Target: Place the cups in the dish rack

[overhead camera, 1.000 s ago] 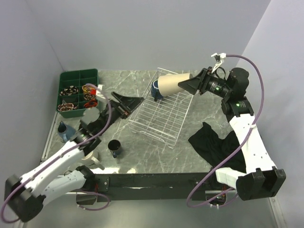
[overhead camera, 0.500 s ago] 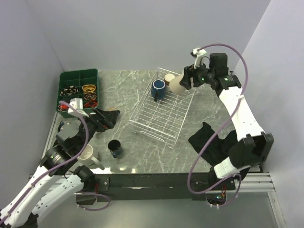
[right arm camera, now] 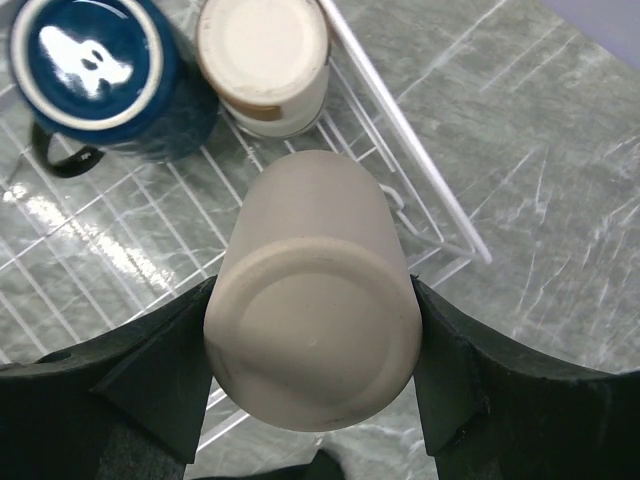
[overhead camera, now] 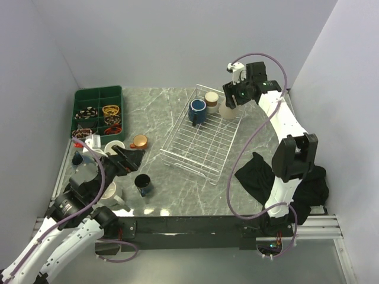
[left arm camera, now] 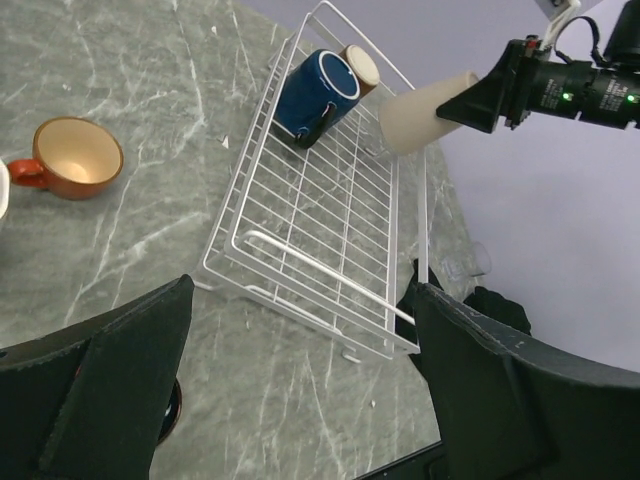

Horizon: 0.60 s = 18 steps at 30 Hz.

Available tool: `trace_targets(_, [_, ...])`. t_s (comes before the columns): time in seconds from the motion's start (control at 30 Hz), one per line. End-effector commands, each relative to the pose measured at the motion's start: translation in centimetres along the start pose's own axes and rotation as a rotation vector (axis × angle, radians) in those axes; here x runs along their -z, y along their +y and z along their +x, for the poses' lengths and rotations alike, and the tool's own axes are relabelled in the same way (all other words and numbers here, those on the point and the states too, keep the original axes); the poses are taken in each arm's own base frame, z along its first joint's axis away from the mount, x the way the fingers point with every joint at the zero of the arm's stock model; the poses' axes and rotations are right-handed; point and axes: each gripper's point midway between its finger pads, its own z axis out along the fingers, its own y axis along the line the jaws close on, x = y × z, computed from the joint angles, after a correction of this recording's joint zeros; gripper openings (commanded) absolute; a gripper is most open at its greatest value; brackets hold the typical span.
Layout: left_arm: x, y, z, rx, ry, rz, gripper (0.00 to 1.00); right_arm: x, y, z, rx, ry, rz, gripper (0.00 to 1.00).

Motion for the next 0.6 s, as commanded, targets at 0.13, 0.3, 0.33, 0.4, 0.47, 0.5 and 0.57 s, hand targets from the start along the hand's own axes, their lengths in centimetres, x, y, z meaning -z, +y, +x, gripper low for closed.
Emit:
trace_targets(0.13, [1.0,0.7,-0.3,0.04,-0.026,-0.014,0.96,-1.6,-1.5,-1.6,0.038,-0.007,0.041,0.12])
trace_targets(0.3, [0.8,1.0,-0.1,0.032,-0.022,-0.027,0.96,-3.1,-1.7,-0.9,0.027,0.021,0.029,0.19])
trace_targets(0.33, [0.7,1.0,-0.1,0.03,-0.021,-0.026,0.96,-3.1,-1.8,-1.2,0.028,0.017,0.031,0.2])
trace_targets(0.4, [0.6,1.0,0.0,0.029,-0.019,-0.028,0.96,-3.6,-1.9,-1.0,0.024,0.025,0.031,0.24])
trace_targets(0.47, [0.4,1.0,0.1,0.031,-0.019,-0.026,0.96,-4.0,-2.1,-0.9,0.021,0.031,0.04,0.28])
trace_targets(0.5, [0.3,1.0,0.2,0.032,-0.018,-0.027,0.96,-4.2,-2.2,-0.8,0.02,0.034,0.043,0.31])
trace_targets(0.57, [0.2,0.9,0.4,0.036,-0.009,-0.022,0.96,-4.4,-2.4,-0.9,0.02,0.035,0.047,0.44])
